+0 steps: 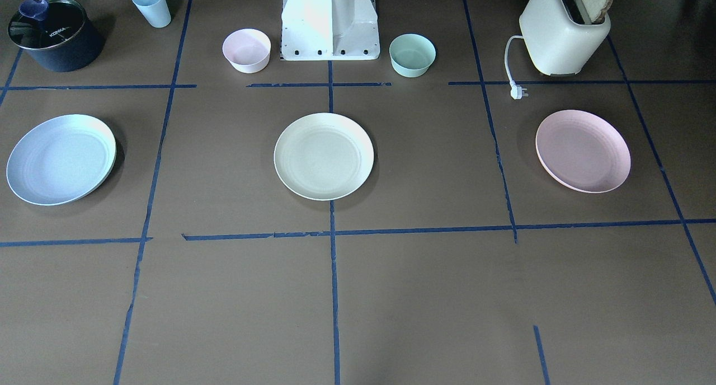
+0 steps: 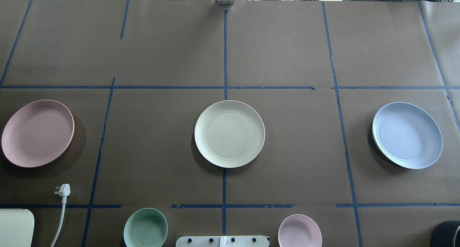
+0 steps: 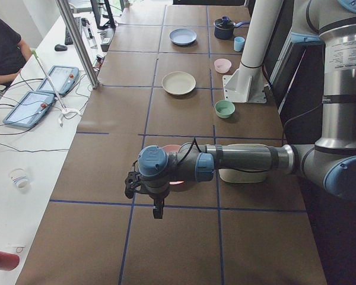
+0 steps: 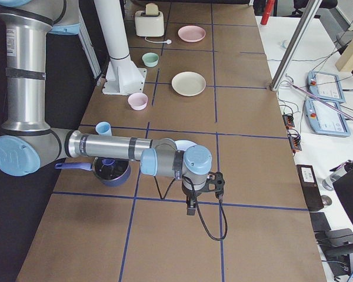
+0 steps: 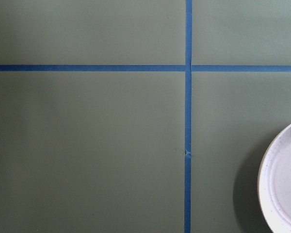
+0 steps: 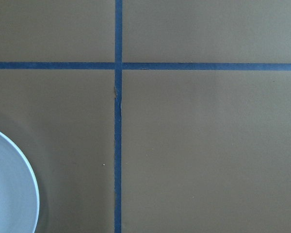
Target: Stack three plates with pink and blue
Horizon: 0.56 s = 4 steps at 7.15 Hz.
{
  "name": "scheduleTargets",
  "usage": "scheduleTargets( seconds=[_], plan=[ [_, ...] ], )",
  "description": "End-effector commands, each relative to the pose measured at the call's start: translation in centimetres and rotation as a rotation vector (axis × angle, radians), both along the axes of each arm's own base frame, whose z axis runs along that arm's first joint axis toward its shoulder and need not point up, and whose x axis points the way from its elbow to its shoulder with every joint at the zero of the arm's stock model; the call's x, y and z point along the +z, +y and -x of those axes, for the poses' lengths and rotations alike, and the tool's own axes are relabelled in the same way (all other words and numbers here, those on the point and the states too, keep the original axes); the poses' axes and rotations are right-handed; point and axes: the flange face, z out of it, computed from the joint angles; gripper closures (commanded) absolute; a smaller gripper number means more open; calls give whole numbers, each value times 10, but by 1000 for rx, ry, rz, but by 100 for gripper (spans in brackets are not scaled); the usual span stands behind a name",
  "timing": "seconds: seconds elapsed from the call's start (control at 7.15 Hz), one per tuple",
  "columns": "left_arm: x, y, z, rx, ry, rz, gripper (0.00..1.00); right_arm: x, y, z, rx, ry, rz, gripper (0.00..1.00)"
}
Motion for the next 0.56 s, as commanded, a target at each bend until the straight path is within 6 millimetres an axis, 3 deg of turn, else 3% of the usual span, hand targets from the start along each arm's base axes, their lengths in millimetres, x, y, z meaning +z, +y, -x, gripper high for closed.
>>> scheduleTargets(
  seconds=[0.0,0.42],
  plan=[
    [2,0,0,-4,6,4,0,-1,0,0,4,-1,-1,0],
    [0,0,-1,-8,6,5,0,-1,-1,0,6,-1,1,0]
  ],
)
